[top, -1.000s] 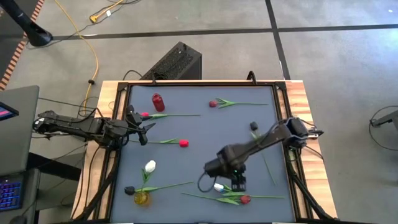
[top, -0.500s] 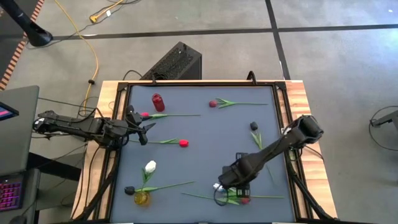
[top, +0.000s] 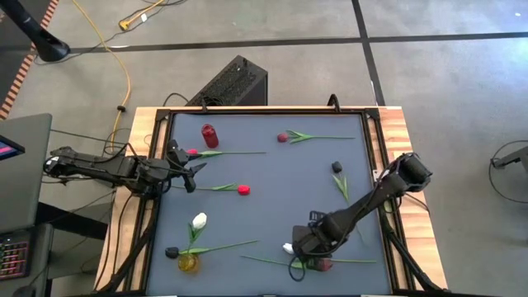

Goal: Sort flowers into vase by color
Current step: Put the white tulip into the yellow vase

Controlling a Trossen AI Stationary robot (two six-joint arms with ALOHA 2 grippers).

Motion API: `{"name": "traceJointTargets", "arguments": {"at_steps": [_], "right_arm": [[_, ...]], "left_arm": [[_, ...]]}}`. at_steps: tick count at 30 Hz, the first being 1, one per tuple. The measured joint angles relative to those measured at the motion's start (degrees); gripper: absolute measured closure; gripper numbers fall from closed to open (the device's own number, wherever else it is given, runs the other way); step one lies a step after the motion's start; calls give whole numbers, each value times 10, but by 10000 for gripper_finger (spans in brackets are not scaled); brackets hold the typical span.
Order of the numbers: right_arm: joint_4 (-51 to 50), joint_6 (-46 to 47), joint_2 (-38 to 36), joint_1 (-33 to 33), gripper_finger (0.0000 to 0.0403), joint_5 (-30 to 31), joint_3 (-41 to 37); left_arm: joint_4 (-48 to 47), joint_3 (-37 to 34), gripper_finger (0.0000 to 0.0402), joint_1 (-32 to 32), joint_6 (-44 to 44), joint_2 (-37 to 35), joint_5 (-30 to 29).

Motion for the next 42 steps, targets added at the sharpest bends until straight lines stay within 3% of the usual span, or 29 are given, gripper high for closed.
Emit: {"name": "traceJointTargets", "arguments": {"at_steps": [6,14,42], "right_arm": [[59,0,0,-1,169,14,0],[64,1,7,0,169,14,1],[-25,32,47,44,168,-37,0]], "left_arm": [[0,0,246,0,0,0,0],[0,0,246,0,0,0,0],[0,0,246,0,-7,0,12]]}}
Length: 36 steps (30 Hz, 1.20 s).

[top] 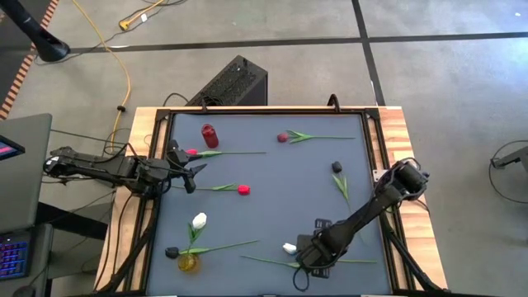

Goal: Sort flowers into vase by color
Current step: Put the white tulip into the yellow vase

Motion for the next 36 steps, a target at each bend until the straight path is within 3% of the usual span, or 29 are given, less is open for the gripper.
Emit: {"name": "traceJointTargets", "arguments": {"at_steps": [7,19,23,31,36], "right_arm": [[11,13,0,4,168,1,-1],[105,40,-1,4,176,-12,-72],[102,37,-1,4,216,1,-73],[101,25,-3,-15,366,21,-74],[104,-6,-14,-31,373,37,-54]], "left_arm": [[0,0,246,0,-2,0,0],[0,0,246,0,-2,0,0],[0,0,246,0,-2,0,0],[0,0,246,0,-3,0,0],[0,0,246,0,-4,0,0]]}}
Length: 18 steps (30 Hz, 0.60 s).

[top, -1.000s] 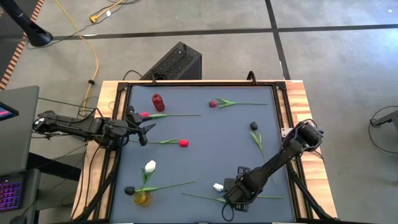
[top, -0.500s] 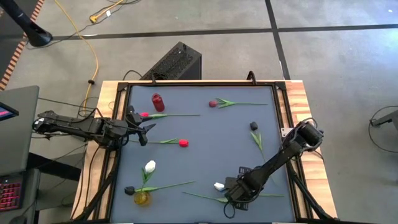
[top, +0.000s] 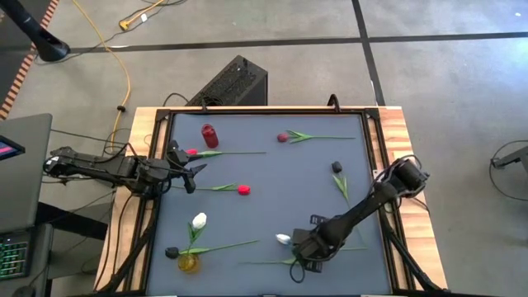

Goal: Sort flowers into vase by color
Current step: Put the white tulip into the yellow vase

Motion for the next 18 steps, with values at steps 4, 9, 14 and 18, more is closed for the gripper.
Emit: {"name": "traceJointTargets", "arguments": {"at_steps": [4,9,14,18], "right_arm": [[-2,-20,-14,-11,357,17,24],[-4,-54,-27,-24,355,45,56],[-60,-70,-36,-37,360,48,96],[-177,-59,-41,-43,360,36,146]], "left_arm": [[0,0,246,0,-1,0,0],[0,0,246,0,0,0,0],[0,0,246,0,0,0,0],[0,0,246,0,0,0,0]]}}
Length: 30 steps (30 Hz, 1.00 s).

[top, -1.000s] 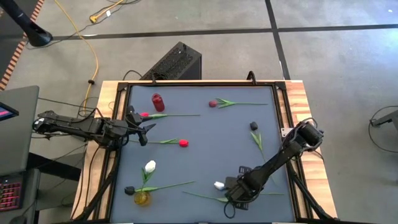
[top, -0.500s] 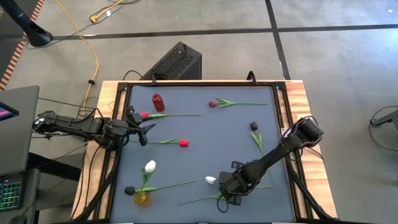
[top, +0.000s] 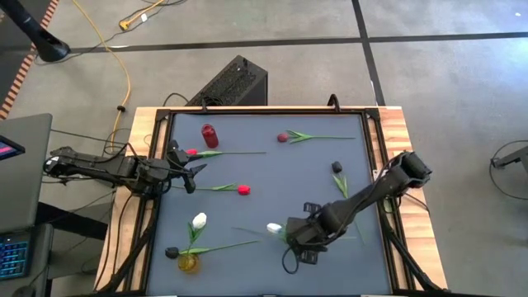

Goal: Sort flowers into vase by color
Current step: Put the white tulip into the yellow vase

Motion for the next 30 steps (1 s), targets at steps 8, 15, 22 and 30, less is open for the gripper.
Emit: {"name": "traceJointTargets", "arguments": {"at_steps": [8,15,22,30], "right_arm": [[-45,-16,2,9,360,-81,30],[-37,23,10,34,360,-105,19],[-9,63,10,45,344,-103,-35],[-1,79,11,39,291,-103,-74]], "left_arm": [[0,0,246,0,0,0,0],[0,0,246,0,2,0,0],[0,0,246,0,1,0,0],[0,0,246,0,-3,0,0]]}}
